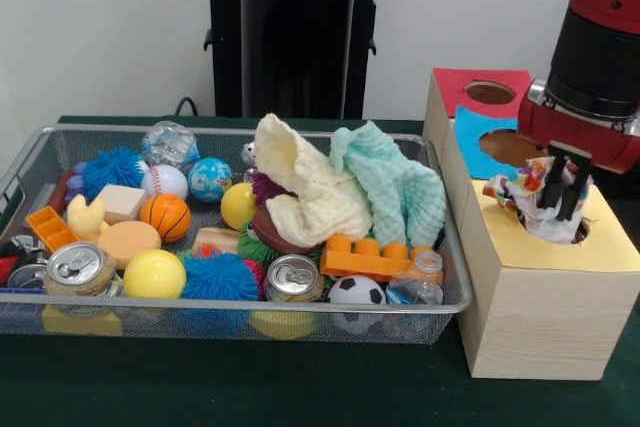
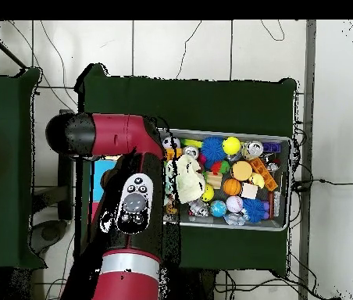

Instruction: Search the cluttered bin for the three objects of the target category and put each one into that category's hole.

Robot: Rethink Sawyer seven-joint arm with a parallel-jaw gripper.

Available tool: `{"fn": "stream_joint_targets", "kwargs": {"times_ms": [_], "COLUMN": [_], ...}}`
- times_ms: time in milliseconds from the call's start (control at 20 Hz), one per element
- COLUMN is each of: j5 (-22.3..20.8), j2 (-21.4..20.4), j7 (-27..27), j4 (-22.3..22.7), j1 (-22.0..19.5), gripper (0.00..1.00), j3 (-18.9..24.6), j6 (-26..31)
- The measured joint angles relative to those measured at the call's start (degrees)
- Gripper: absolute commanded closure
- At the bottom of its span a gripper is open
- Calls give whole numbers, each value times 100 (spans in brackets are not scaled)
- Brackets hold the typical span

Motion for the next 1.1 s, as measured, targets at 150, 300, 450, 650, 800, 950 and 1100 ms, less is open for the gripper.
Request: {"fn": "stream_joint_targets", "kwargs": {"times_ms": [150,300,450,650,800,950,1100], "j5": [0,1,2,12,12,14,13], "j2": [44,92,126,190,225,280,300], "j7": [0,0,0,0,0,0,0], "j4": [0,-1,-3,-35,-85,-153,-179], "j1": [-1,0,-1,-1,-1,-1,-1], "gripper": [100,100,100,100,100,100,100], "j3": [0,0,0,-1,-1,0,0], "j6": [-53,-100,-122,-133,-132,-132,-132]}}
